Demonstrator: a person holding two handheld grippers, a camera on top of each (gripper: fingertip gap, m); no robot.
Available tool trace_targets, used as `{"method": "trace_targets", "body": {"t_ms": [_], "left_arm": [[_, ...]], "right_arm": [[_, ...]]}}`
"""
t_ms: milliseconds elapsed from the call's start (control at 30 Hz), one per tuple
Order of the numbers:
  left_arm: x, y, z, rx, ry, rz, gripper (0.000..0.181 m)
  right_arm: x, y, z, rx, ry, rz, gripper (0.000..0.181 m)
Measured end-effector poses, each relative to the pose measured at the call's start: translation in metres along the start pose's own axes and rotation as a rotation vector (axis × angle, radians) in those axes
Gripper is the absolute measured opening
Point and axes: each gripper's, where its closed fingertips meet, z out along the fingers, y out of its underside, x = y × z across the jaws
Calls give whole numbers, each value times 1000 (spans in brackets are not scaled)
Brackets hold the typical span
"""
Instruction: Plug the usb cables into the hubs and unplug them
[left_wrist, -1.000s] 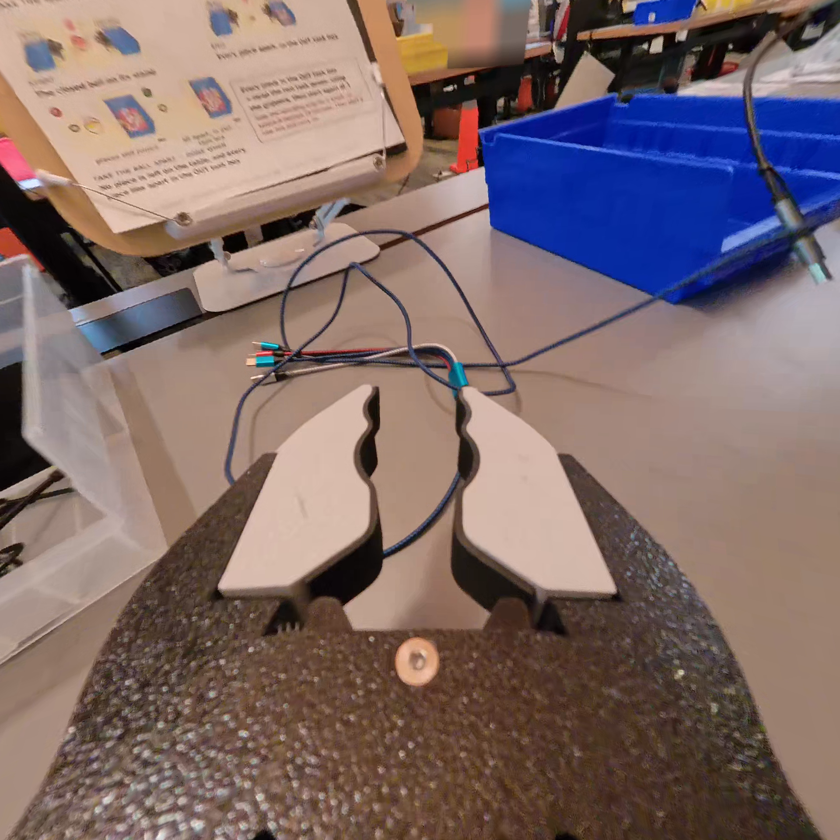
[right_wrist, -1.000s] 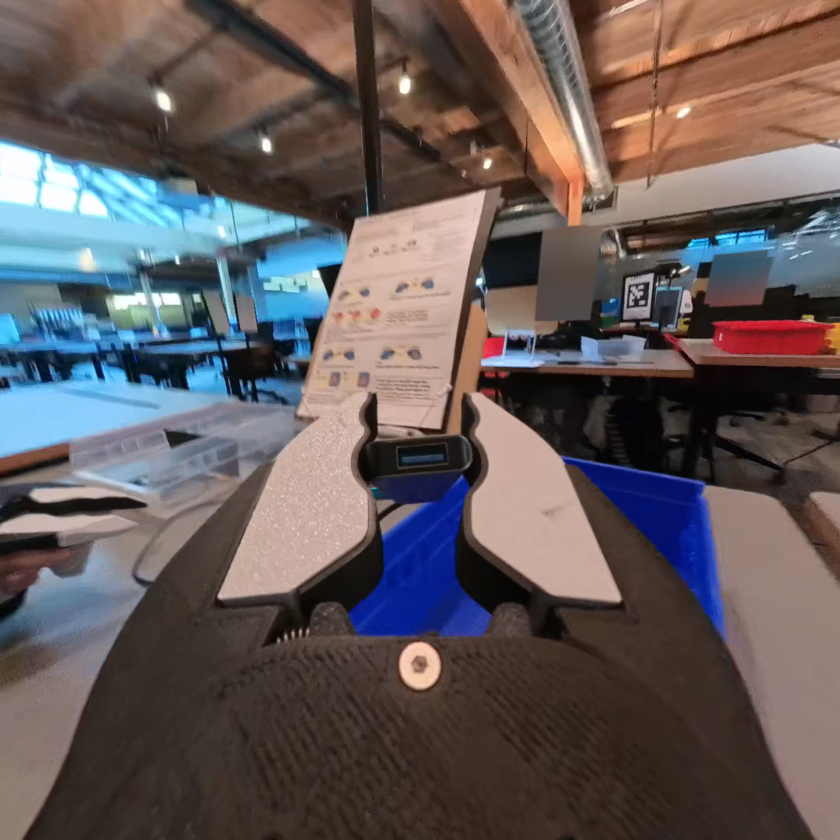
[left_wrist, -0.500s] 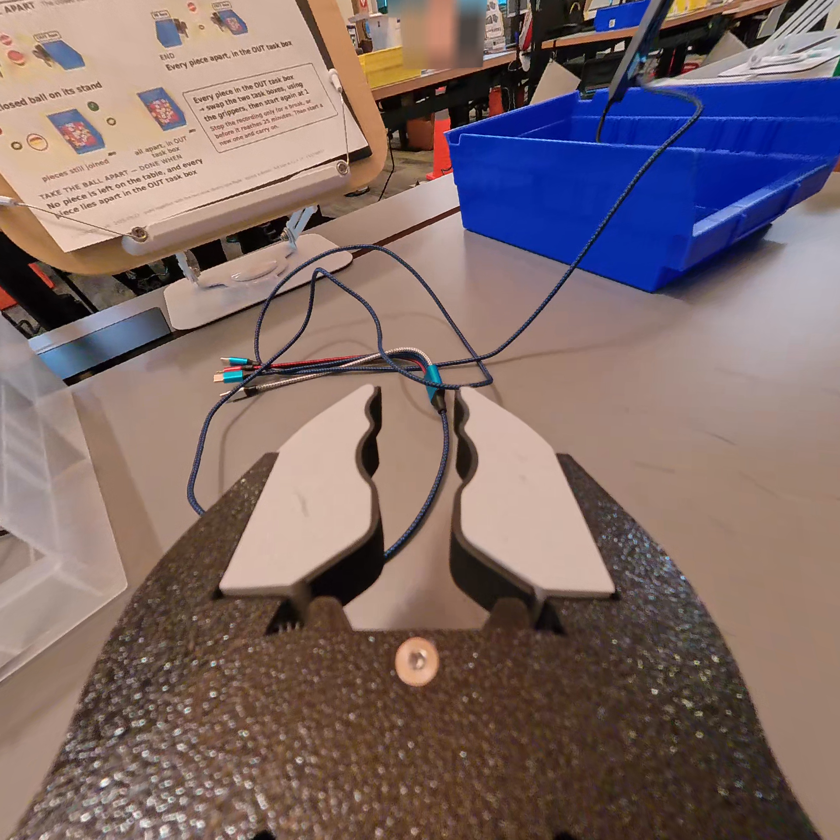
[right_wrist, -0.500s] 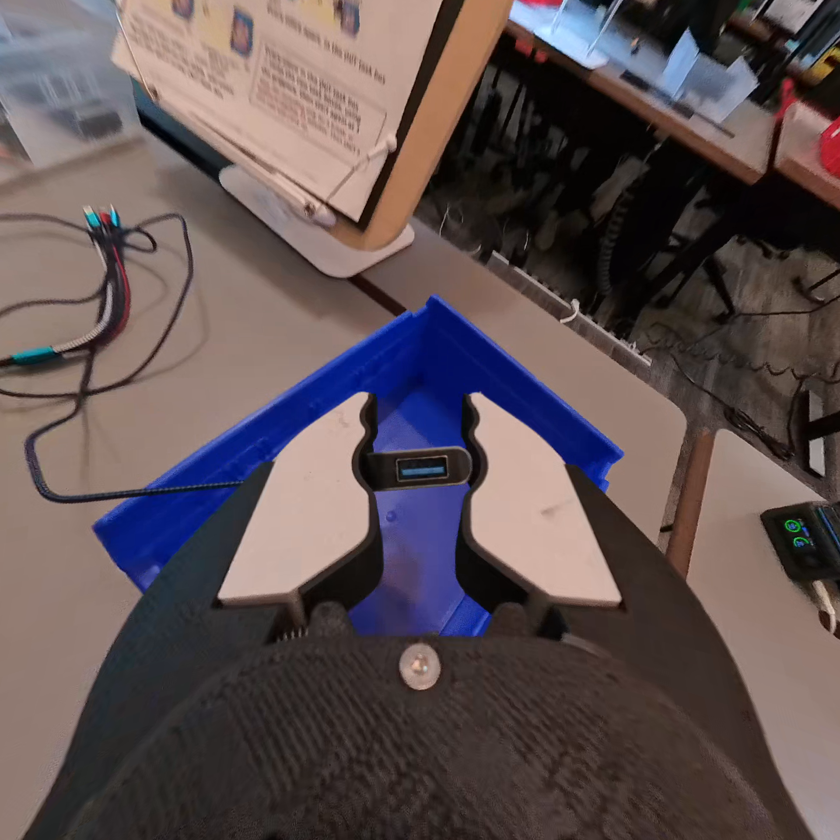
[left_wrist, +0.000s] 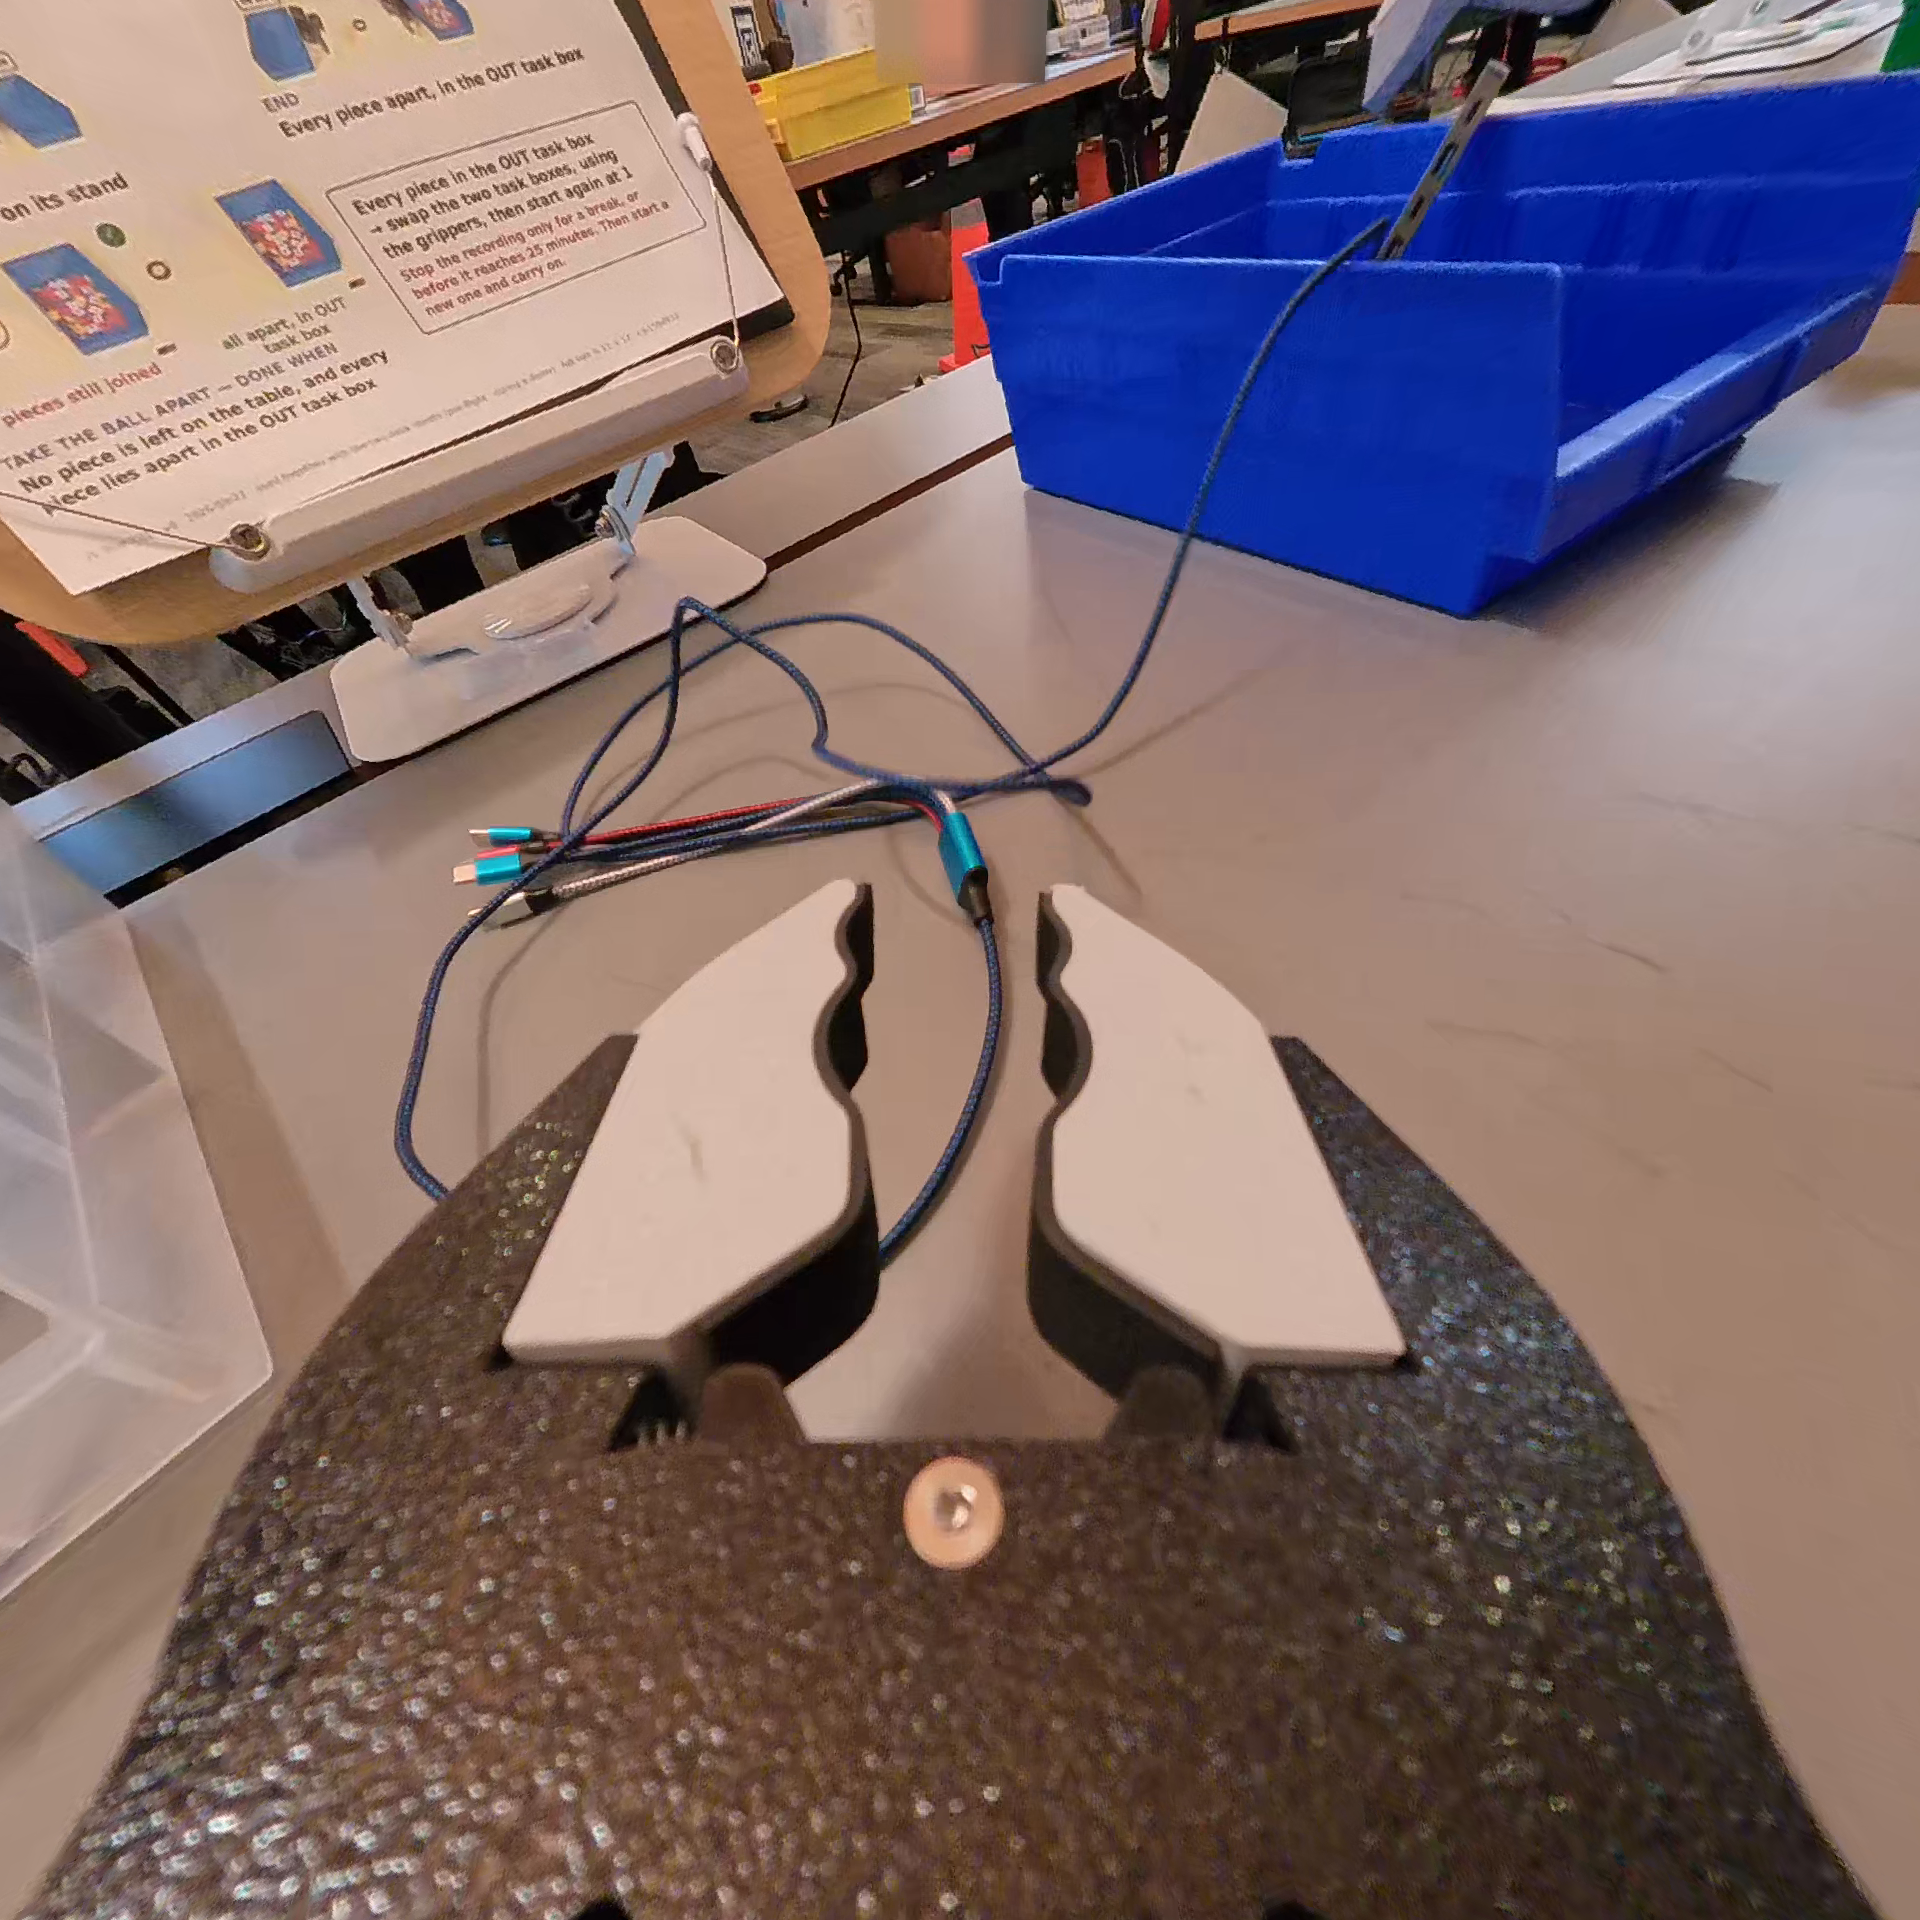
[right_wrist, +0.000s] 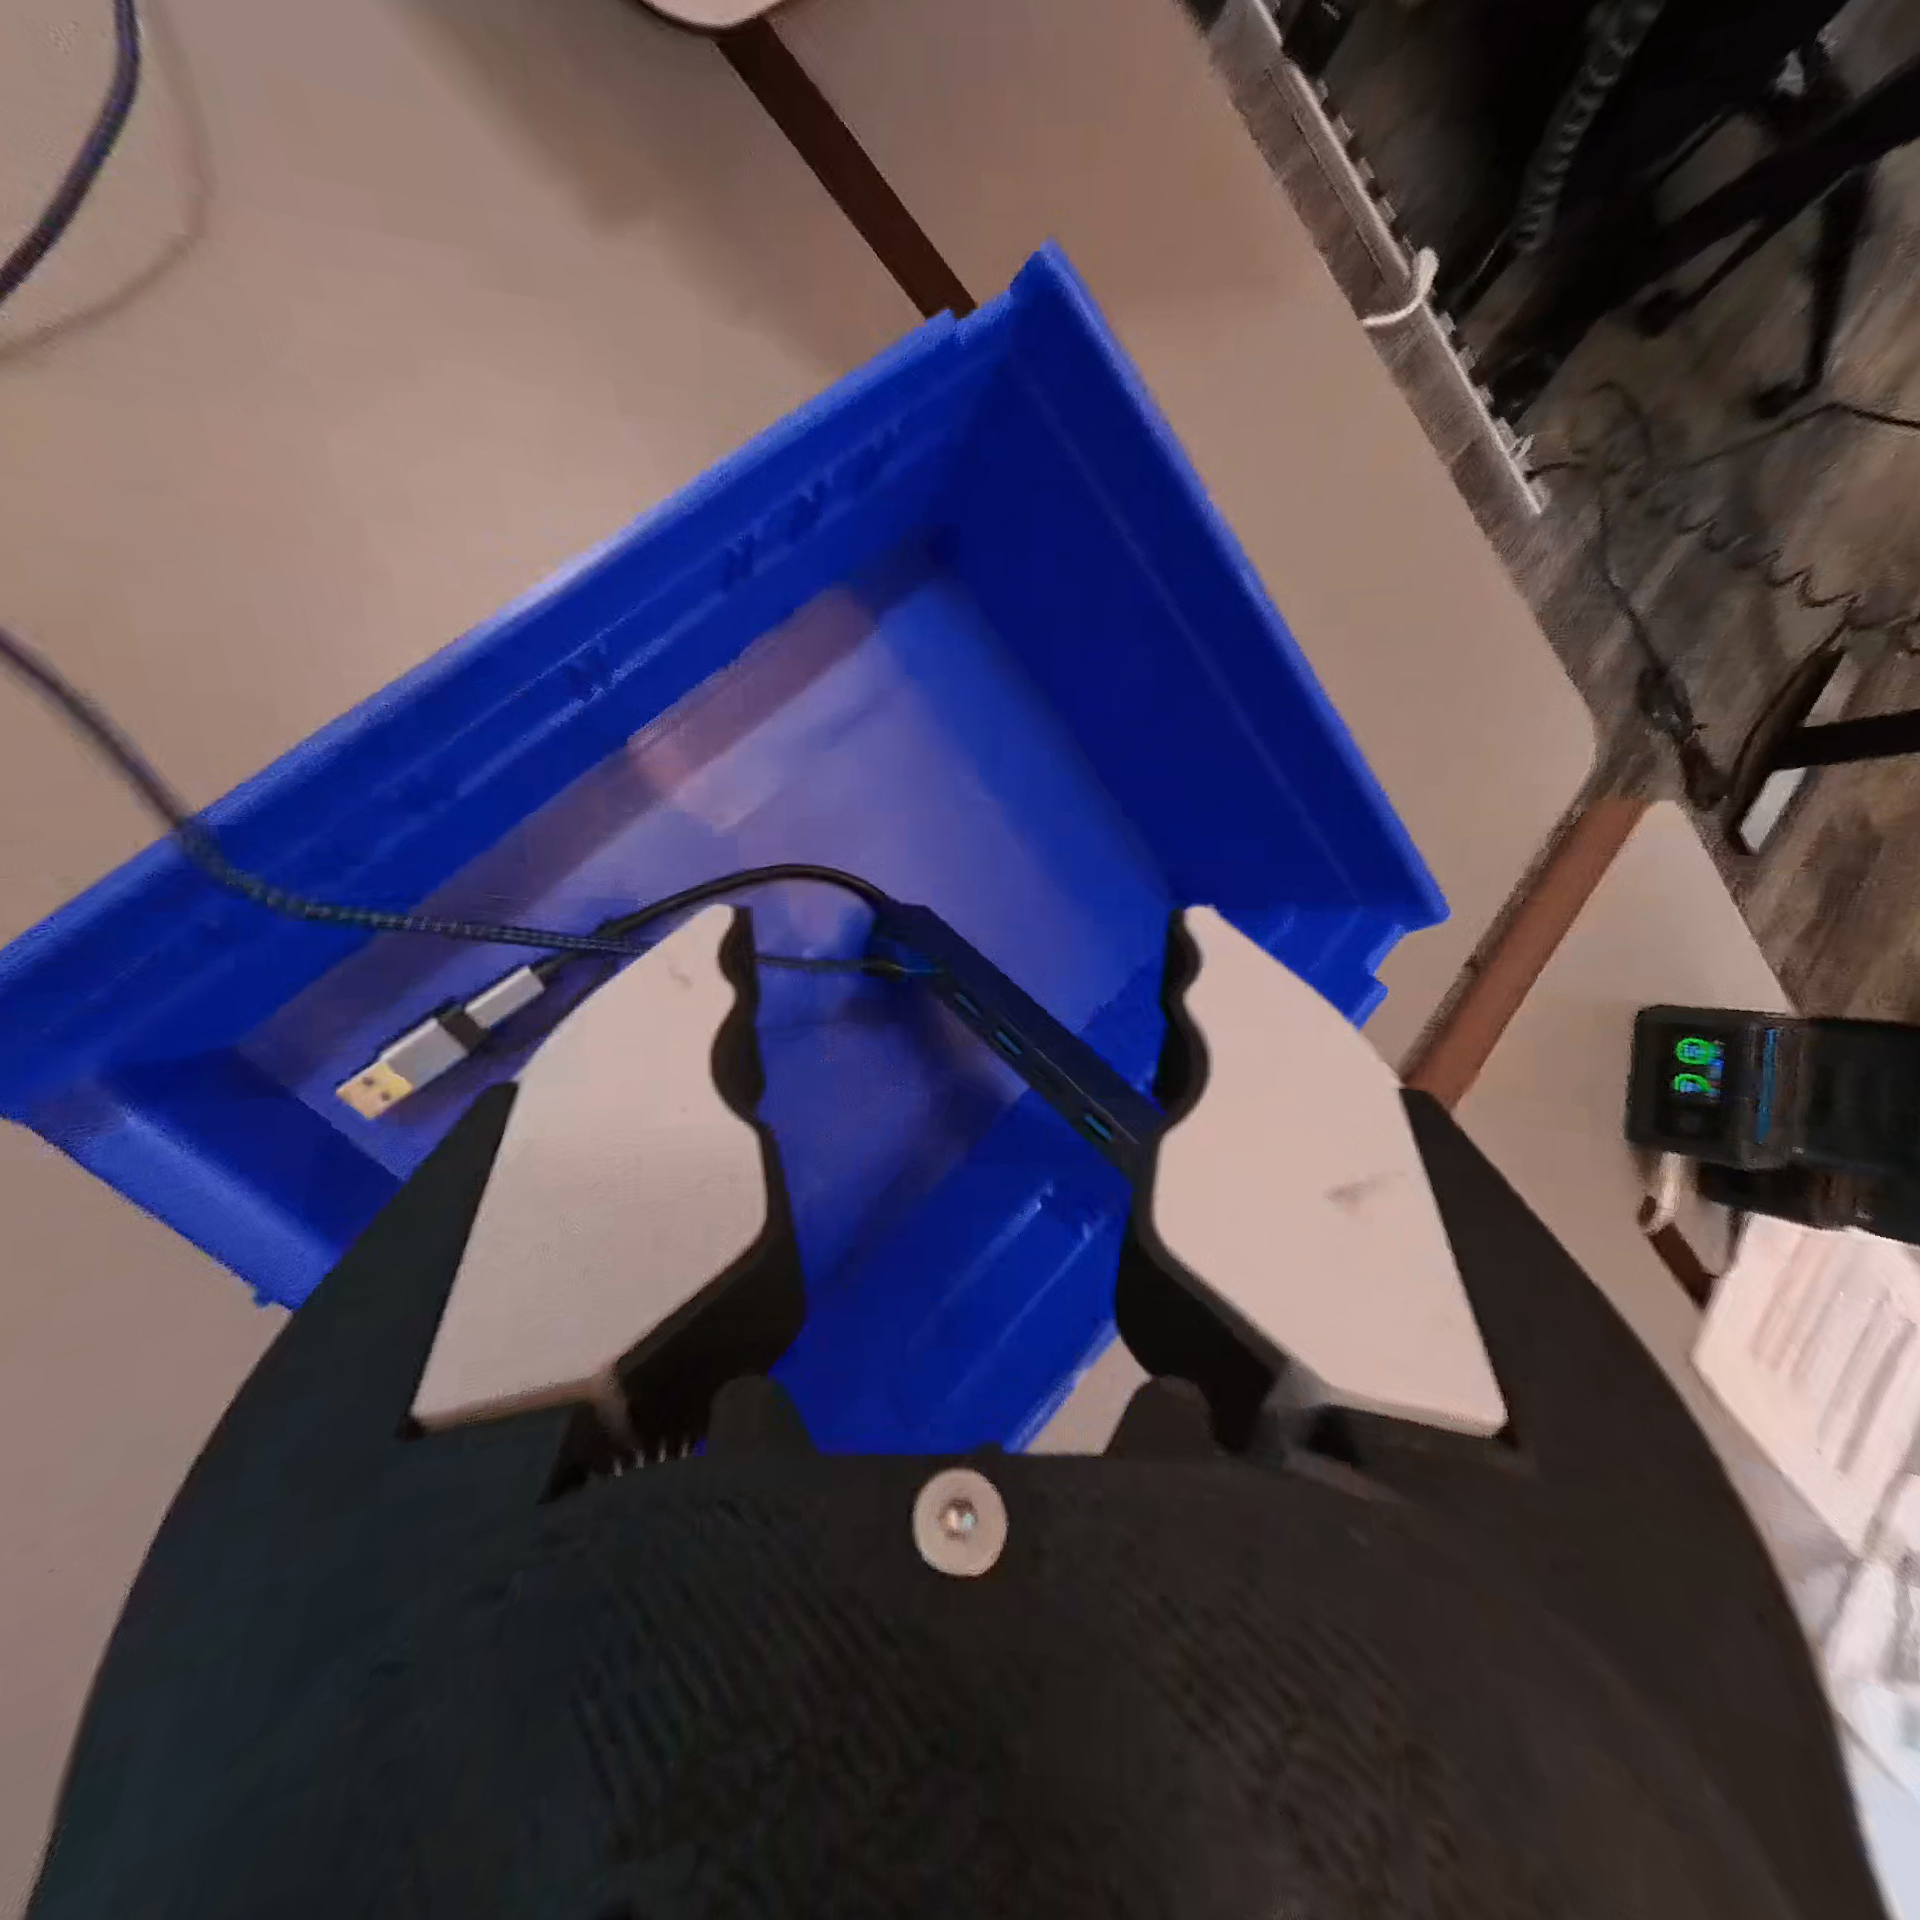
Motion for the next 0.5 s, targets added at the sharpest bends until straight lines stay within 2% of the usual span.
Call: {"method": "trace_targets", "body": {"t_ms": [100, 167, 233, 300, 400, 500], "left_arm": [[-1, 0, 0, 1, -6, -1, 28], [-5, 0, -1, 4, -31, -10, 28], [-12, 0, -3, 11, -73, -17, 29], [-18, -2, -6, 29, -101, -27, 29], [-26, -4, -11, 60, -149, -38, 32], [-31, -6, -15, 77, -181, -44, 35]], "right_arm": [[-18, -26, -15, 22, -10, -66, 83], [-67, -55, -26, 95, -164, -134, 90], [-122, -81, -32, 148, -301, -224, 89], [-177, -98, -30, 136, -419, -308, 91], [-218, -124, -2, 55, -430, -230, 94], [-225, -141, 45, -47, -380, -30, 99]]}}
